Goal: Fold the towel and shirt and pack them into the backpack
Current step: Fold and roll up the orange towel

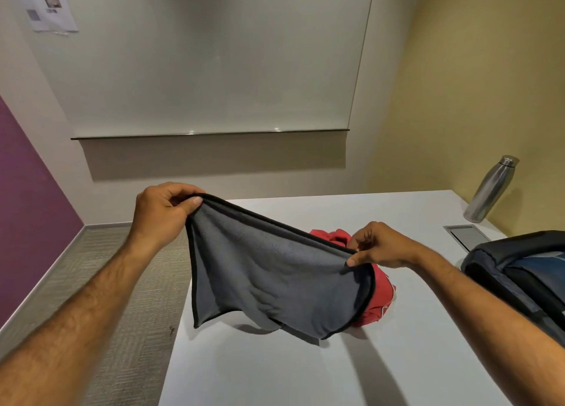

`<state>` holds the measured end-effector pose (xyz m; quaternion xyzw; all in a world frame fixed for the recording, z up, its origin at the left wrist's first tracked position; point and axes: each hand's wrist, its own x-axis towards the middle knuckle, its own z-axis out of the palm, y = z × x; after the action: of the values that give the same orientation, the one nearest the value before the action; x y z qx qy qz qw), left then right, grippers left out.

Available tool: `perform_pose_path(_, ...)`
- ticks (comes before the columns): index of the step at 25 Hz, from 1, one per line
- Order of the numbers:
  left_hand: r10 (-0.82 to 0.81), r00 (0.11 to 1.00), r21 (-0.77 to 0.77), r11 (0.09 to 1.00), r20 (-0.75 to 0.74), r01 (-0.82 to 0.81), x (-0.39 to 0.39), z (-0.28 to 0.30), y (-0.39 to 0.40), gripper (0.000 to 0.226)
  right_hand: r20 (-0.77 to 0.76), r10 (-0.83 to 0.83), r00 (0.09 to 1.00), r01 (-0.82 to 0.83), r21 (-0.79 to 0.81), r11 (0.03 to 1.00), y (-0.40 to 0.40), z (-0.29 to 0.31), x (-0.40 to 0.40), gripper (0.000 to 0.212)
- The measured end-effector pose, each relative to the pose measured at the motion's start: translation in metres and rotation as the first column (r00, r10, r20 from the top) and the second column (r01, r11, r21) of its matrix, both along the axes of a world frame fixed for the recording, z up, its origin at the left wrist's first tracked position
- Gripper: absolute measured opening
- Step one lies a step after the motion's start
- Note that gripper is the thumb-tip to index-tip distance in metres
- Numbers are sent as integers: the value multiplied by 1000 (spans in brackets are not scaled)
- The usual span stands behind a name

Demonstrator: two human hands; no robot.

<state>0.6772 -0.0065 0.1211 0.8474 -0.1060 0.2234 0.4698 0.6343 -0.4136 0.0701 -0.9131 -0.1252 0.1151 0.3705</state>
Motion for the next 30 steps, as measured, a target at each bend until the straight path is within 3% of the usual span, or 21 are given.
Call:
perform_pose_path(2,30,999,-3,1000,-45,-30,3,-5,10,37,42,-46,998,49,-74,996,-1,5,0,6)
perform_pose_path(5,69,995,73,995,-73,-63,12,-15,19,38,189,-95,977,133,-195,972,6,13,5,15)
perform_pose_path(8,113,991,70,992,-78,-107,22,-18,27,26,384,-186,905,288,-227,931,12,22,13,8)
perform_pose_path(11,161,987,54,986,-19,-160,26,-14,33,16,522,-234,820,355,-143,924,14,34,17,9)
perform_pose_path(15,178,980,3,984,92,-179,18,-8,44,18,580,-311,753,358,36,933,19,53,12,12)
perform_pose_path(17,98,986,12,995,133,-101,7,-10,56,20,535,-324,780,318,108,942,20,56,1,11)
perform_pose_path(19,-20,997,21,1000,79,18,-9,-20,71,25,413,-267,870,227,145,963,18,50,-16,12)
perform_pose_path(21,-102,992,53,993,-72,106,-28,-43,86,30,255,-145,956,115,128,985,18,31,-38,18)
perform_pose_path(24,-132,936,175,965,-326,196,-58,-96,97,32,63,-27,998,25,30,999,23,-18,-68,29)
perform_pose_path(27,-184,864,287,893,-468,346,-85,-155,102,43,-105,-23,994,22,-9,1000,28,-80,-93,25)
perform_pose_path(30,-203,769,430,729,-607,532,-106,-212,109,39,-231,24,973,-38,-55,998,40,-126,-119,13)
